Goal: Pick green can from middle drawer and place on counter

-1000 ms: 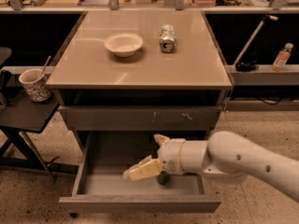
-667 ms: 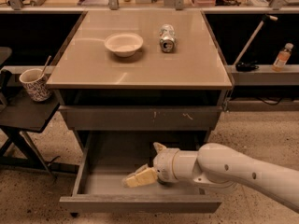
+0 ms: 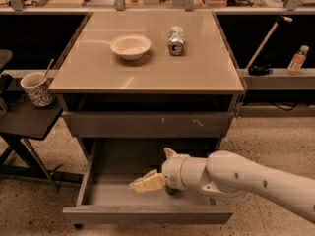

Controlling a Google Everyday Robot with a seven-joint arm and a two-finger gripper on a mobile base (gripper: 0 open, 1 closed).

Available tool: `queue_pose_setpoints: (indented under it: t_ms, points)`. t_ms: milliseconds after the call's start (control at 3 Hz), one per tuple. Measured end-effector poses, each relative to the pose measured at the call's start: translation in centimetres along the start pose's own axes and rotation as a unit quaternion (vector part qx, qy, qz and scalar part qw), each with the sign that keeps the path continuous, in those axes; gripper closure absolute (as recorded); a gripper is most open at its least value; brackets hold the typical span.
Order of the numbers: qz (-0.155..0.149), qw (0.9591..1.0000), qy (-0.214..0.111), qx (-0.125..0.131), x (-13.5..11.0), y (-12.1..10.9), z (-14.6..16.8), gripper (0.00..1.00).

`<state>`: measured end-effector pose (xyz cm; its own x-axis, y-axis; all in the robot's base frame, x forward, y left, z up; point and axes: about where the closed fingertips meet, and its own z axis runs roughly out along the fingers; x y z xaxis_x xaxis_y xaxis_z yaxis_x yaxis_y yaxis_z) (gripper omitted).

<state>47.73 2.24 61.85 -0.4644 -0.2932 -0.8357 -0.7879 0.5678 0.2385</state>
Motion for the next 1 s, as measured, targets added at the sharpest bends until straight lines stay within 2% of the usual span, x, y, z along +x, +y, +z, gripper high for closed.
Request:
queue_pose_setpoints:
  t_ms: [333, 667, 1000]
  points:
    - [0.034, 0.9994, -0.009, -0.003, 2.7, -2.7, 1.5, 0.00]
    - [0.090, 0.9953, -0.015, 0.033, 7.9, -7.5, 2.8, 0.00]
    - [0.090, 0.9953, -0.015, 0.033, 7.9, -7.5, 2.9, 0.00]
